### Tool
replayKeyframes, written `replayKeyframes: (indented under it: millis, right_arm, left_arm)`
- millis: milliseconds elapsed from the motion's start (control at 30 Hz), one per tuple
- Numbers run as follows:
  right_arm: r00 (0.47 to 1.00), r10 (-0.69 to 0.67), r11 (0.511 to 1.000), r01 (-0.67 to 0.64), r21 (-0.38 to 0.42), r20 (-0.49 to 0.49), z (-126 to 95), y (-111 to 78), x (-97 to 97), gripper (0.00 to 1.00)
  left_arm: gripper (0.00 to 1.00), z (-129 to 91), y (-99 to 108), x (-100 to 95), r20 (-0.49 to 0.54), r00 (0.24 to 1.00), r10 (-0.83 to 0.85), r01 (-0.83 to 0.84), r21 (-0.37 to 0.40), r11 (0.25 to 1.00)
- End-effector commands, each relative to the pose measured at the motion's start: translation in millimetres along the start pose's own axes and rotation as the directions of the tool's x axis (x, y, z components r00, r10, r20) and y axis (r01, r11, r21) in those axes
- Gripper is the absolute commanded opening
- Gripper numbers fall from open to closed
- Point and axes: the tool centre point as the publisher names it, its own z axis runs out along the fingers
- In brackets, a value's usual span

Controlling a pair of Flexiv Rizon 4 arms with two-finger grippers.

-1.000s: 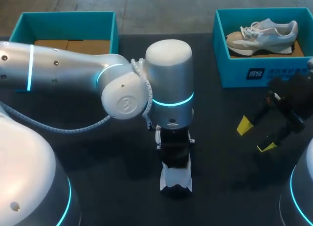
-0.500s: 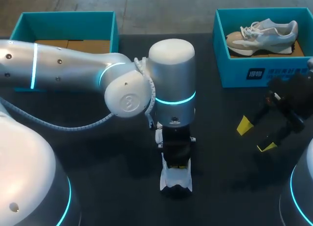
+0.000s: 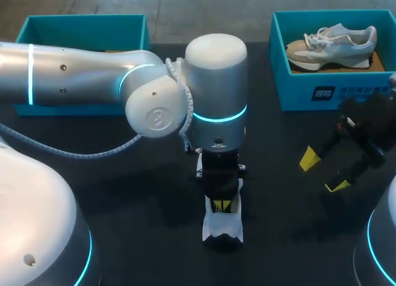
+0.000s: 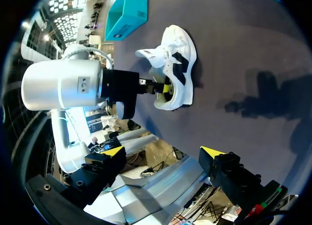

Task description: Take the shoe out of the shoebox, open the shoe tongue, remove and reinsert the insole, then place the shoe into the shoebox

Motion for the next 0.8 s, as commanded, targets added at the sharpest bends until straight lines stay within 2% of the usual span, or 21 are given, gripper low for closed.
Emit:
replayKeyframes:
  millis: [33,233,567,800]
  right_arm:
    - [1.000,0.001,1.000,-0.001,-0.002,0.001,1,-1.1,-0.5,1.00]
    - [1.000,0.001,1.000,-0.001,-0.002,0.001,1,-1.1,-0.5,1.00]
    - [1.000,0.001,1.000,-0.001,-0.002,0.001,1,-1.1,-0.5,1.00]
    - [1.000,0.001,1.000,-0.001,-0.002,0.001,1,-1.1,-0.5,1.00]
  left_arm:
    - [0.00,2,4,0.3,0.000,1.000,-0.003,0.003,-0.007,1.000]
    - [0.00,1,12,1.2,0.007,1.000,-0.023,0.023,-0.027,0.999]
    - [0.22,-5,28,-2.1,0.006,0.999,-0.037,0.037,-0.051,0.998]
    - [0.31,-10,36,-3.9,0.013,0.999,-0.046,0.047,-0.058,0.997]
